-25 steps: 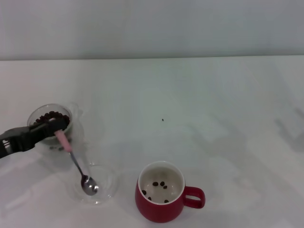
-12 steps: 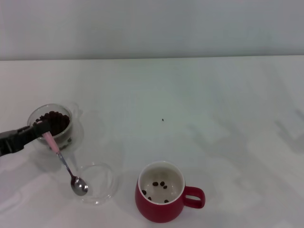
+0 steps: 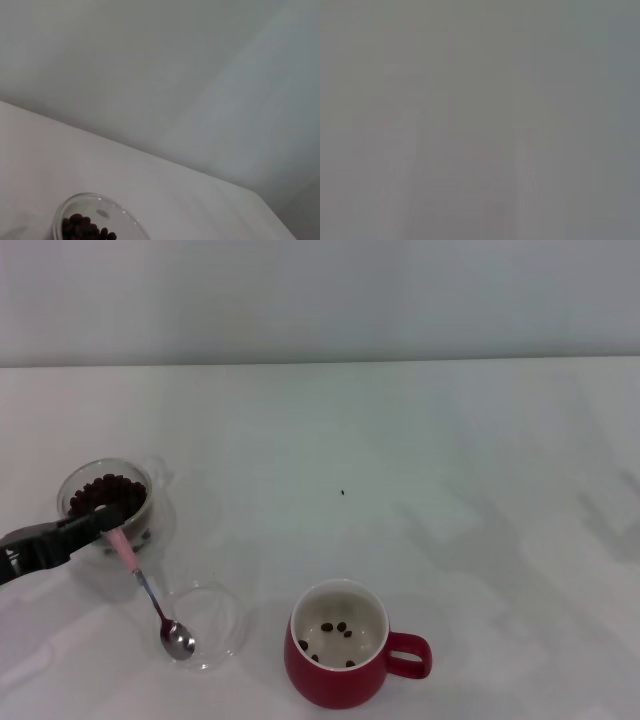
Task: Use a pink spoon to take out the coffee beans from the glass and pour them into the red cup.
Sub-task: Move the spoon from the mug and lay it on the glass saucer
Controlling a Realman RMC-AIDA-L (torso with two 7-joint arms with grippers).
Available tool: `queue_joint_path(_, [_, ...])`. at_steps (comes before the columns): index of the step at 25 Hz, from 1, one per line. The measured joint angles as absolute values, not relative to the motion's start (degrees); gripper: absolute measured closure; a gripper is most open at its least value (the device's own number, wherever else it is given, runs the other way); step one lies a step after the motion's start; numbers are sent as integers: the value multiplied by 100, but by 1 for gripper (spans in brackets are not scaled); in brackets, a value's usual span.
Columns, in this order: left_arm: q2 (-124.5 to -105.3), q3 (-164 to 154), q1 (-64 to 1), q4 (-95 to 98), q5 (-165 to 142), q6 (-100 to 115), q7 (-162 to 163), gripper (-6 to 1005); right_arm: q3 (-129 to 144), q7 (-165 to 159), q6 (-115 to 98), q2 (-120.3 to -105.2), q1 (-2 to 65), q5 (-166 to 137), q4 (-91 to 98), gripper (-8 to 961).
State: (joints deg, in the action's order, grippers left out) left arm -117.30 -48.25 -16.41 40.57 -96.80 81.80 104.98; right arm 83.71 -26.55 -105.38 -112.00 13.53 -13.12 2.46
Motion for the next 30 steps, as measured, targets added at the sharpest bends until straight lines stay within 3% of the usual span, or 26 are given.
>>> queue_joint_path(30, [-11772,-4871,-2541,3118,-10007,7504,10175,877,8385,-2657,-10341,-11197,1395,-1329,236,221])
